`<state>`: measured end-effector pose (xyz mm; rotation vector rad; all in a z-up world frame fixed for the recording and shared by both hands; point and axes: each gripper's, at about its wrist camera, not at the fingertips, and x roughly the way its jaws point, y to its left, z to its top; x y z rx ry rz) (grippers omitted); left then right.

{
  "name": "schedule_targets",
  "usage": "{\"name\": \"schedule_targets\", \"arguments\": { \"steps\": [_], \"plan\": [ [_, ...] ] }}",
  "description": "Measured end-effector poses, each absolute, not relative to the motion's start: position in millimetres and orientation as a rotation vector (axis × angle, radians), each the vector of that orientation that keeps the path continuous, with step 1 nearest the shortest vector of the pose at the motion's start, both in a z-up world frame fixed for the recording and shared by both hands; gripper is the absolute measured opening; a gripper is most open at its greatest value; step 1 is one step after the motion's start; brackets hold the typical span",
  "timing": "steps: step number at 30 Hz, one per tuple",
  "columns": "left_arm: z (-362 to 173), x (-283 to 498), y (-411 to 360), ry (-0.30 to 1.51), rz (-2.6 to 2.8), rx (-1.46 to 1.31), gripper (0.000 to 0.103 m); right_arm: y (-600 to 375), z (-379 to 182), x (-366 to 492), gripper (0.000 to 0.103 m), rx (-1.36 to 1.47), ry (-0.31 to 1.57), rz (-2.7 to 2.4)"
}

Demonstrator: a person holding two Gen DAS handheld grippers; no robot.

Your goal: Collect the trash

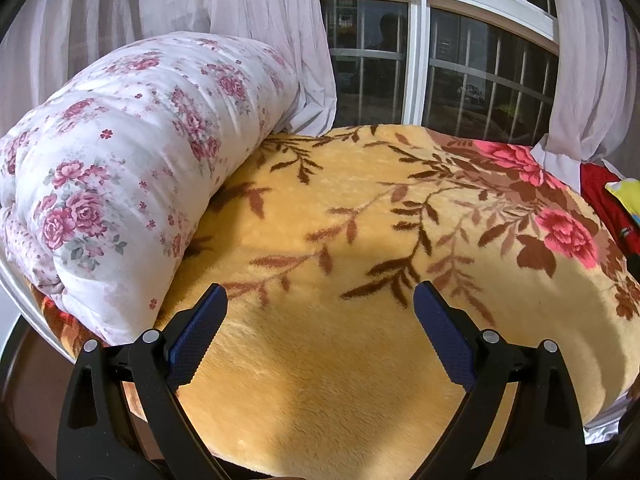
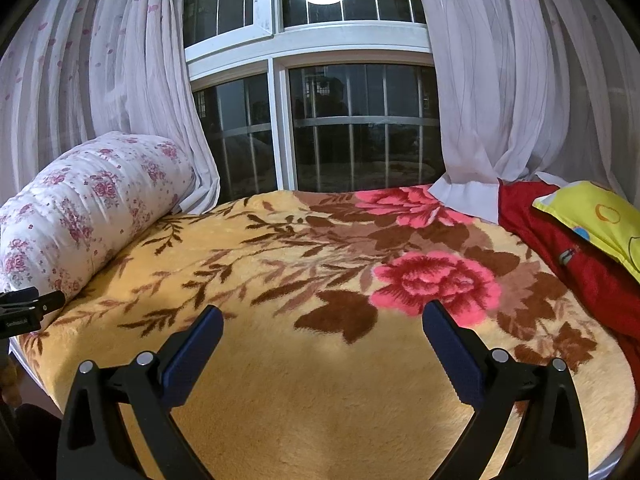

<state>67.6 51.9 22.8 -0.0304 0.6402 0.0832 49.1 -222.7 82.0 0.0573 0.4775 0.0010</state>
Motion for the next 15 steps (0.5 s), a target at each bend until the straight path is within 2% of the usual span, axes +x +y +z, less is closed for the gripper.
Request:
{"name": "schedule_targets", "arguments": {
  "steps": [15],
  "plan": [
    [22.5,68.1,52.3,0.641,0.082,-0.03,0.092,-217.9,83.6,46.0,0.099,0.057,0.469,-0.006]
  ]
}}
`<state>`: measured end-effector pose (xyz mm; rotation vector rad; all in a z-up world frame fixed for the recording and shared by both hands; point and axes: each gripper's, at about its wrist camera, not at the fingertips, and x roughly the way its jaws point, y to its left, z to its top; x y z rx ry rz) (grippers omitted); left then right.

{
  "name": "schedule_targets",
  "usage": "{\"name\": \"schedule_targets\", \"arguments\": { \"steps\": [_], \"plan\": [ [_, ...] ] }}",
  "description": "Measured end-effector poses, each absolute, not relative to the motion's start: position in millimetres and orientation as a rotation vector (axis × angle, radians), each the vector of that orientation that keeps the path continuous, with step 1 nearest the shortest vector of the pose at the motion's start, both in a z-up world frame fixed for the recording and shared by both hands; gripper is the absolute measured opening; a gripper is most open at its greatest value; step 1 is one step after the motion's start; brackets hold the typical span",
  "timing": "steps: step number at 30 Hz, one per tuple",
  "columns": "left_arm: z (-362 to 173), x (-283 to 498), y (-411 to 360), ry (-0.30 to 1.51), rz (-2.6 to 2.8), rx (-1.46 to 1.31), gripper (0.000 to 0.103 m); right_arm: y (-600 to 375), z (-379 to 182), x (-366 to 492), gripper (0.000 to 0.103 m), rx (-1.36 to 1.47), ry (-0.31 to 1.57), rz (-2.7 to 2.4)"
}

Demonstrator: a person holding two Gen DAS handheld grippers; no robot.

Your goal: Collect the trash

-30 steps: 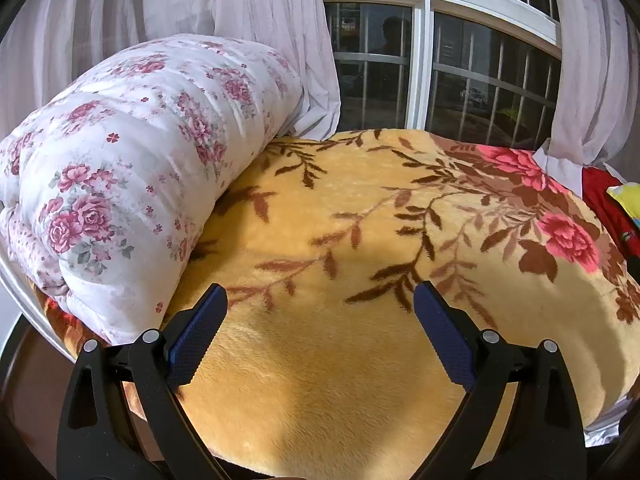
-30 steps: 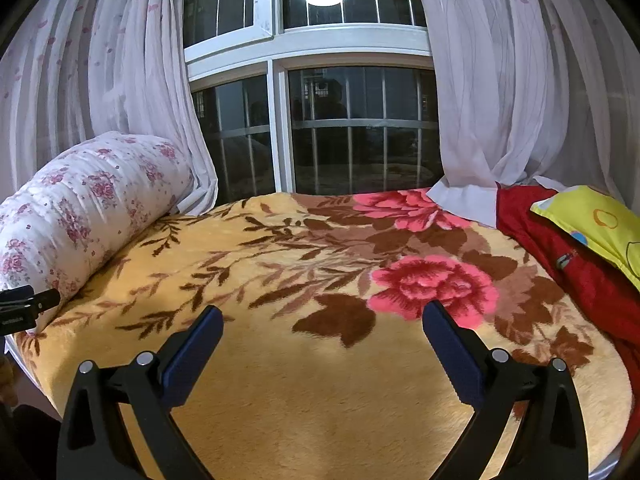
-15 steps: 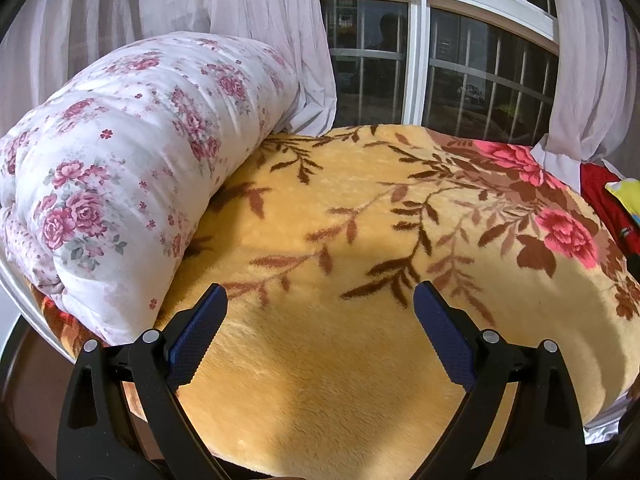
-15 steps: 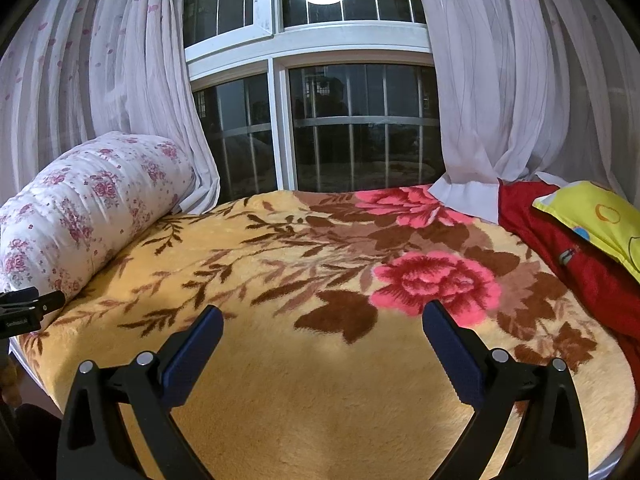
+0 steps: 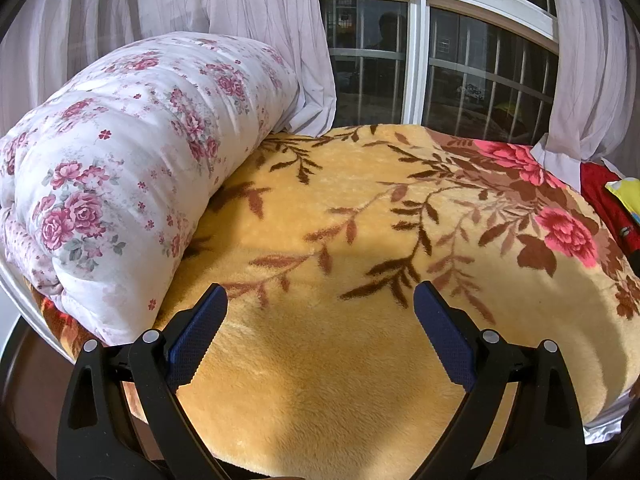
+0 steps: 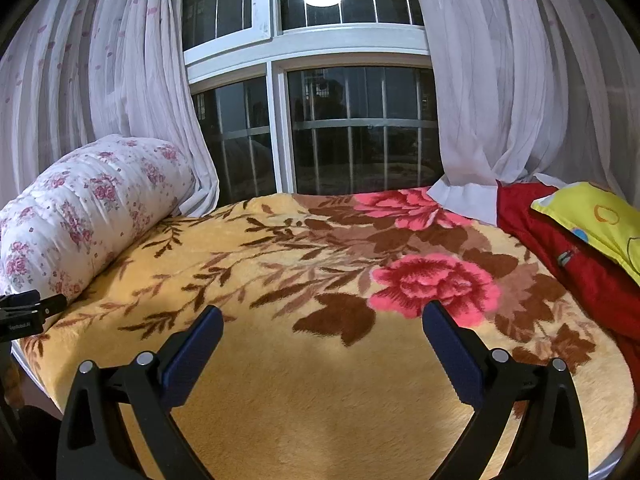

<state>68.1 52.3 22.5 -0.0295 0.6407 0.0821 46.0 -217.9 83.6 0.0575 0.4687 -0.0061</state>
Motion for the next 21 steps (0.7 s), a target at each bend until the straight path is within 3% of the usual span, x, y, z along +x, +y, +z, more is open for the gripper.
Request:
{"name": "schedule_targets", "arguments": {
  "steps": [21],
  "plan": [
    [25,79,51,0.617,0.053,-0.011,0.092,-221,96,52,0.099,0.017,0.4,-0.048]
  ]
}}
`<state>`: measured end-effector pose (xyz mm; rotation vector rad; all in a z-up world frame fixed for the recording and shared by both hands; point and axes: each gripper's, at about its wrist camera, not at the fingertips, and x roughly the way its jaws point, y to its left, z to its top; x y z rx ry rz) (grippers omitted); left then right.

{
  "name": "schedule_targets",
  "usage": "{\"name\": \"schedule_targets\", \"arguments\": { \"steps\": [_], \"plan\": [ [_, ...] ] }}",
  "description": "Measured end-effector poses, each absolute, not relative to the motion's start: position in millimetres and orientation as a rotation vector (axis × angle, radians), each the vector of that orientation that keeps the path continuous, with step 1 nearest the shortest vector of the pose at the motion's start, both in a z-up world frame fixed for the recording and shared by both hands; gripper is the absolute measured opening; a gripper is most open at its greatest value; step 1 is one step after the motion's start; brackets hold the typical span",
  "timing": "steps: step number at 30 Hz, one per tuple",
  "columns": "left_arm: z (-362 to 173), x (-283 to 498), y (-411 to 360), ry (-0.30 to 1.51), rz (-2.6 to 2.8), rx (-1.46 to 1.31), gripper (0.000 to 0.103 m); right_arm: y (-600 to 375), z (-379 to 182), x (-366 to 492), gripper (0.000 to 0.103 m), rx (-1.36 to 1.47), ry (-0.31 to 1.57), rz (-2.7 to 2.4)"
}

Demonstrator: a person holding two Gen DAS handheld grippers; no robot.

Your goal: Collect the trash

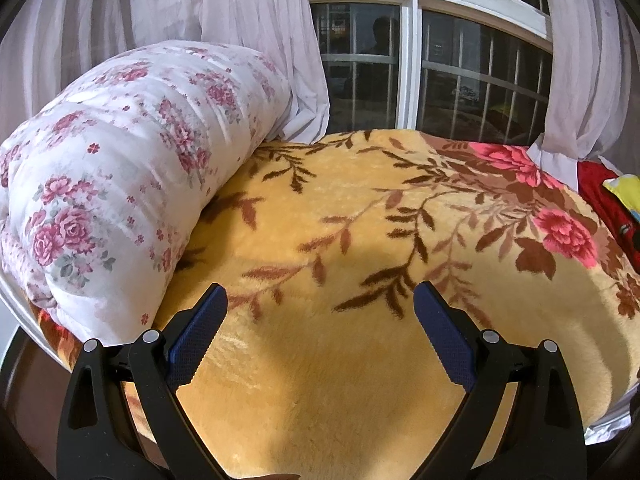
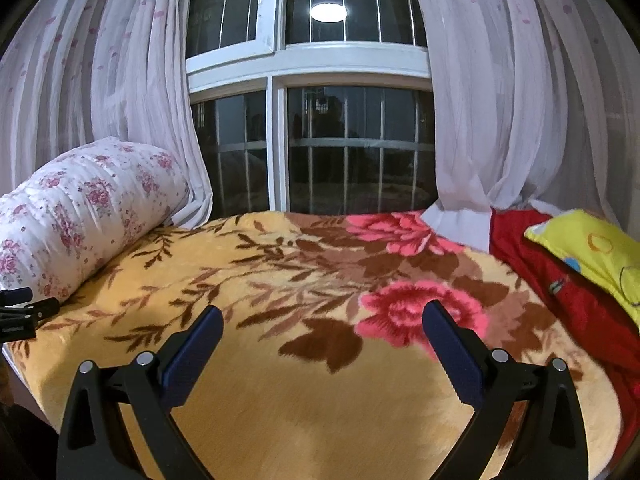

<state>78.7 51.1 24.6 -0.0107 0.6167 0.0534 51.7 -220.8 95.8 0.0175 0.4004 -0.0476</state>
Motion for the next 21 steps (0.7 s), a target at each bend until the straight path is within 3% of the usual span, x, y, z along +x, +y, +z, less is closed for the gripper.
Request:
{"name": "schedule_targets", "arguments": {
  "steps": [21],
  "plan": [
    [34,96,31,0.495,0.026,0.06,0.092,-224,105,80,0.099,-0.064,0.279,-0.16]
  ]
}}
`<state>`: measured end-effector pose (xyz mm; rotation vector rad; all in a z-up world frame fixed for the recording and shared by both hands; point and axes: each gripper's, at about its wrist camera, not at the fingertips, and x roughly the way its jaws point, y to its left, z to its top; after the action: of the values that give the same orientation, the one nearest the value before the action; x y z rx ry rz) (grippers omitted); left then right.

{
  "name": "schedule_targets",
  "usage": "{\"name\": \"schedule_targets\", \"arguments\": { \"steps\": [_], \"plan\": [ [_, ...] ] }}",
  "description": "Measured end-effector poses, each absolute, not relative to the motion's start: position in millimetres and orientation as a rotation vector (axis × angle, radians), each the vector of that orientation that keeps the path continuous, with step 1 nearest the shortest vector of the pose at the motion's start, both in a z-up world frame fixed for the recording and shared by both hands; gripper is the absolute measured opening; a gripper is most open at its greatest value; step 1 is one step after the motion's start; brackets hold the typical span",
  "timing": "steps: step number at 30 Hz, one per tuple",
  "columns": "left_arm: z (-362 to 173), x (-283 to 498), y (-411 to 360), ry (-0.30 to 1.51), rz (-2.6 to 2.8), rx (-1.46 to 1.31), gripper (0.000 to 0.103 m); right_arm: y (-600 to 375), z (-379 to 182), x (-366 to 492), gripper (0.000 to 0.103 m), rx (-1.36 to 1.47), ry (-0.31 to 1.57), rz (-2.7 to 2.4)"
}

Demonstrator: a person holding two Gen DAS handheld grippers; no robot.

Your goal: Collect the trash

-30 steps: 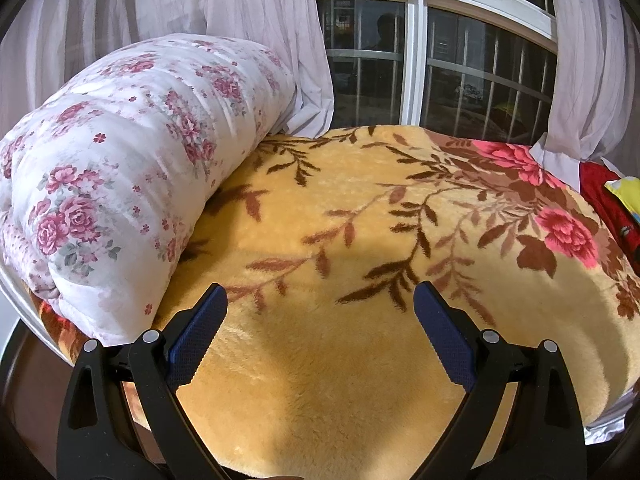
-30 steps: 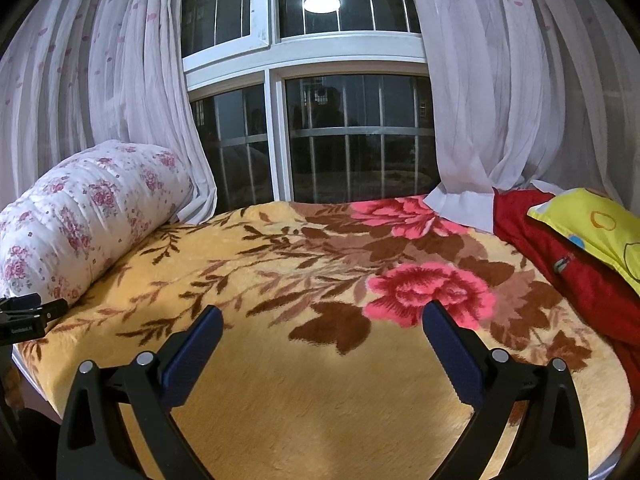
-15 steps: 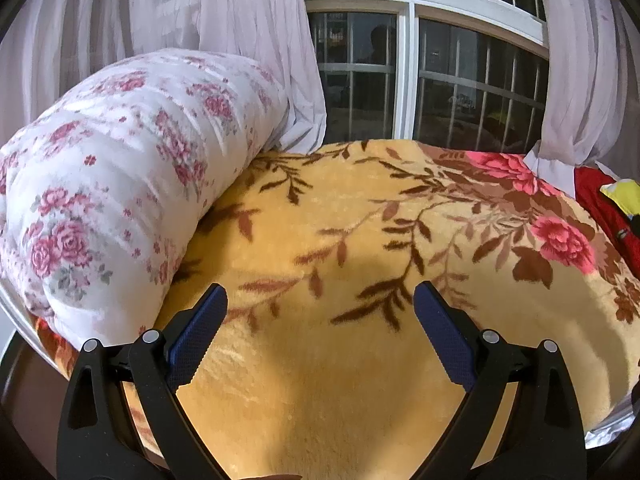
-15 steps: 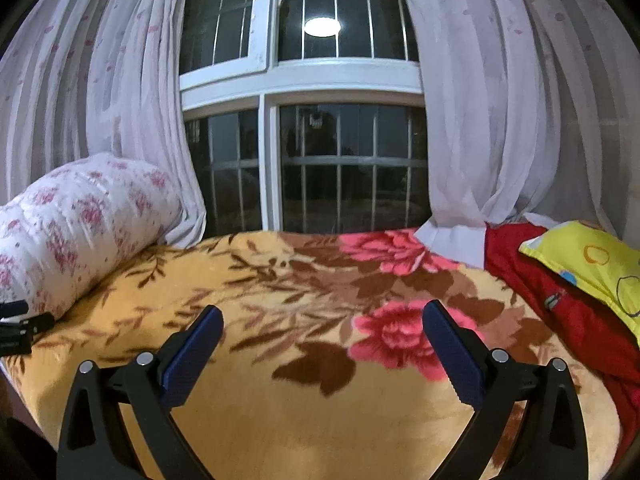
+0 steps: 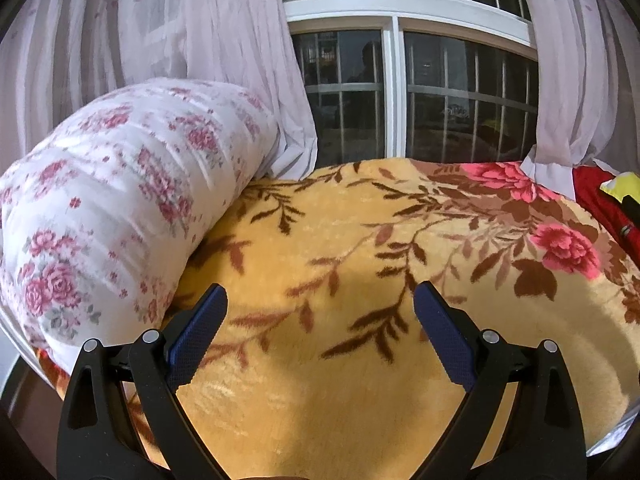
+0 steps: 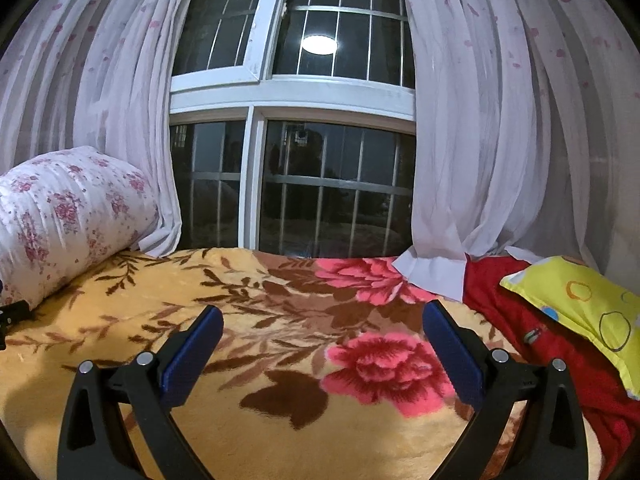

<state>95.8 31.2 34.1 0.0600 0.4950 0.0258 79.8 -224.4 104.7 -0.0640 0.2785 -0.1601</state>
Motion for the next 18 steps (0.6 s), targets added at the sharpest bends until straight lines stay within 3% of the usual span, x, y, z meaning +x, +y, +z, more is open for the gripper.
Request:
{"name": "schedule_targets", "arguments": {
  "steps": [18],
  "plan": [
    [36,118,42,0.469,0.043,-0.001,0.092,-234,93,83,0.099,-0.04,0.293,-0.158]
  ]
}}
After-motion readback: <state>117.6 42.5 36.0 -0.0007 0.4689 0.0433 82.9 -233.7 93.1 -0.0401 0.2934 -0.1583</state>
